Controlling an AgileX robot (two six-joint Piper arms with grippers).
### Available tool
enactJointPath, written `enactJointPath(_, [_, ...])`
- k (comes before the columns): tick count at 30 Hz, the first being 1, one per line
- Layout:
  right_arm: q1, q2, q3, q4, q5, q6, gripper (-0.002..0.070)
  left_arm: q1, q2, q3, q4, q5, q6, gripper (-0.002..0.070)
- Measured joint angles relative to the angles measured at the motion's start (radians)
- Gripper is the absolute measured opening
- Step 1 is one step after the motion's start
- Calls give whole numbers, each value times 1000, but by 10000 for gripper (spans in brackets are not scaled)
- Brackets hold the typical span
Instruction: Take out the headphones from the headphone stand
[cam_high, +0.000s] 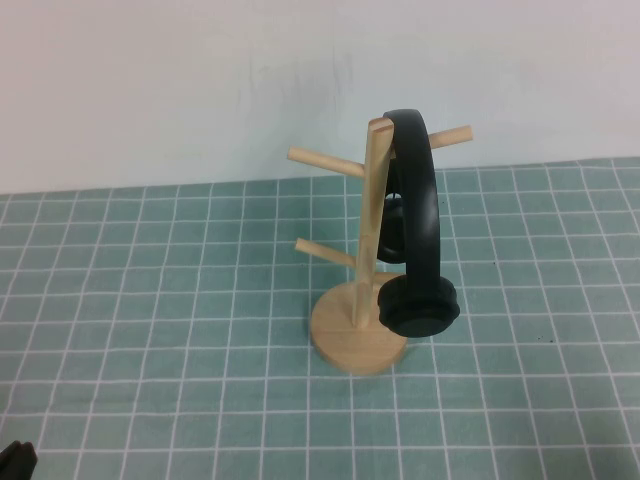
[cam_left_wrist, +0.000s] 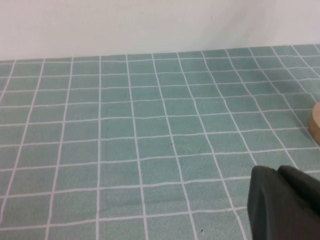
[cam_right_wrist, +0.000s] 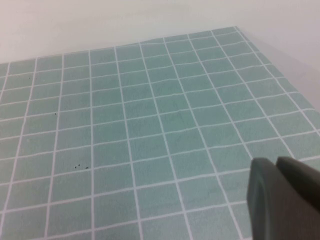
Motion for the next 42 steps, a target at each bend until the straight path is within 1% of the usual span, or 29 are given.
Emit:
enactJointPath(18, [0, 0, 0, 0, 0, 0, -6, 0, 0, 0, 0, 0, 0, -6])
enactJointPath(23, [0, 0, 0, 0, -38, 0, -6, 0, 0, 0, 0, 0, 0, -6])
enactJointPath(29, [0, 0, 0, 0, -199, 0, -6, 0, 0, 0, 0, 0, 0, -6])
enactJointPath(37, [0, 0, 0, 4, -604, 0, -6, 0, 0, 0, 0, 0, 0, -6])
enactJointPath(39, [0, 0, 0, 4, -645, 0, -6, 0, 0, 0, 0, 0, 0, -6])
enactJointPath(42, [0, 0, 0, 4, -650, 0, -6, 0, 0, 0, 0, 0, 0, -6])
